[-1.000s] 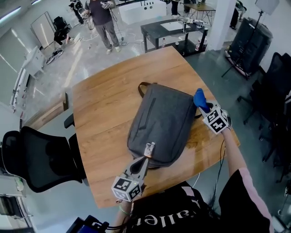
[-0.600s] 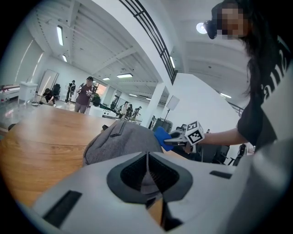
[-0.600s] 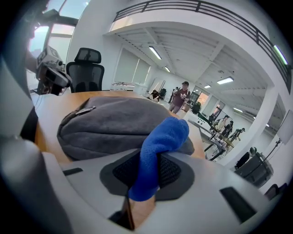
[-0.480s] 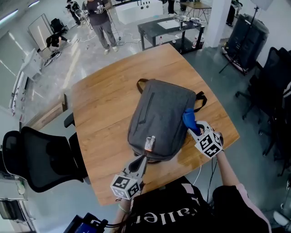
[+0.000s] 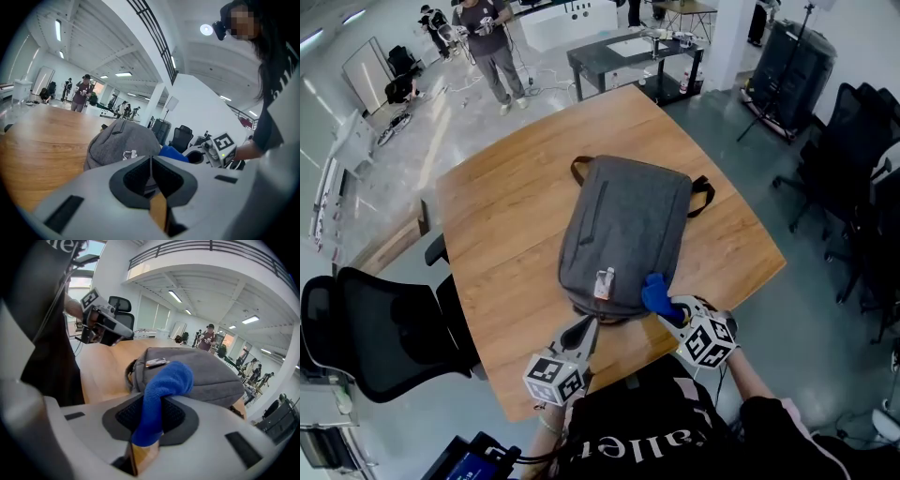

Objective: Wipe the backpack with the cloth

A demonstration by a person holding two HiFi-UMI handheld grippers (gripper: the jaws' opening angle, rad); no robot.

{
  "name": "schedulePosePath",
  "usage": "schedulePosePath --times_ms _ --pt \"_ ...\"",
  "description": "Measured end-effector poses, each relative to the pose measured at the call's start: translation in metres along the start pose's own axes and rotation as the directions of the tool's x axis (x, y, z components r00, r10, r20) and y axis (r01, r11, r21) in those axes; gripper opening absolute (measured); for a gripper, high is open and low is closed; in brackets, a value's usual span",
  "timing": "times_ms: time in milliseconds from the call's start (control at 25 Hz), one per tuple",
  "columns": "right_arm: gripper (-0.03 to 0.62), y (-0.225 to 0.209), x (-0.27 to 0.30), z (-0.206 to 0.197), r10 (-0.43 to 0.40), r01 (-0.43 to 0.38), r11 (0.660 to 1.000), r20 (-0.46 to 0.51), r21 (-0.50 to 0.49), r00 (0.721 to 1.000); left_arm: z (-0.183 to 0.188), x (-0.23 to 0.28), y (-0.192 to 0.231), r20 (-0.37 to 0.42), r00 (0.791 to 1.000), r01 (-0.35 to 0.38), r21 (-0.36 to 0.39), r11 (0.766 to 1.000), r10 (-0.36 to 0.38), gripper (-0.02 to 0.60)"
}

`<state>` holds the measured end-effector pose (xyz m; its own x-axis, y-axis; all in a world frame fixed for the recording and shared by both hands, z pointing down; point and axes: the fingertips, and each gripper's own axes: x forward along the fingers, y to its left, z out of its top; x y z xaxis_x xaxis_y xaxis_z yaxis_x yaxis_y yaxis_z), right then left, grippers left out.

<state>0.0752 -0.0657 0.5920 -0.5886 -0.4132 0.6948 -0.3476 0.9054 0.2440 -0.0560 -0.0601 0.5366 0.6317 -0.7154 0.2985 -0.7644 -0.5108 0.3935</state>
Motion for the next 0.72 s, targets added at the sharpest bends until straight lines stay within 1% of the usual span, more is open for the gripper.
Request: schedulePosePath --times_ms 120,200,240,320,400,480,560,640,720 --pt "0.086 0.02 0.002 0.0 0.057 -0.057 0.998 -0.001 -0.012 0.998 -0.006 0.001 -0.005 -0.013 1.0 0.014 -0.002 1.0 -0.014 0.002" --pt "0.086 0.011 -0.003 0.003 0.057 -0.057 0.998 0.019 -0.001 0.998 -0.008 0.002 -0.009 -0.019 1.0 0.02 -0.003 1.0 -0.02 0.002" --pt "0.086 -0.002 -0.009 0.006 0.041 -0.042 0.999 0.045 0.016 0.998 -0.008 0.003 -0.011 -0.021 1.0 0.02 -0.003 1.0 -0.02 0.002" --pt "0.086 -0.042 -0.023 0.015 -0.012 0.006 0.998 0.111 0.057 0.994 -0.01 0.005 -0.014 -0.019 1.0 0.015 -0.005 1.0 -0.015 0.002" --pt "0.086 -0.098 -0.031 0.021 -0.078 0.067 0.995 0.148 0.075 0.986 -0.01 0.007 -0.013 -0.017 1.0 0.001 -0.008 1.0 -0.001 0.002" --pt "0.086 -0.162 -0.031 0.022 -0.146 0.14 0.989 0.131 0.055 0.981 -0.008 0.008 -0.01 -0.015 1.0 -0.019 -0.012 1.0 0.019 0.002" --pt "0.086 -0.223 -0.026 0.02 -0.206 0.204 0.978 0.093 0.034 0.974 -0.006 0.008 -0.008 -0.01 0.999 -0.039 -0.019 0.999 0.039 0.002" --pt "0.086 -0.276 -0.017 0.012 -0.247 0.245 0.968 0.055 0.046 0.967 -0.005 0.01 -0.008 -0.006 0.998 -0.059 -0.024 0.998 0.059 0.002" --pt "0.086 -0.317 -0.006 0.004 -0.268 0.267 0.962 0.021 0.052 0.963 -0.004 0.012 -0.008 -0.004 0.997 -0.079 -0.029 0.996 0.078 0.002"
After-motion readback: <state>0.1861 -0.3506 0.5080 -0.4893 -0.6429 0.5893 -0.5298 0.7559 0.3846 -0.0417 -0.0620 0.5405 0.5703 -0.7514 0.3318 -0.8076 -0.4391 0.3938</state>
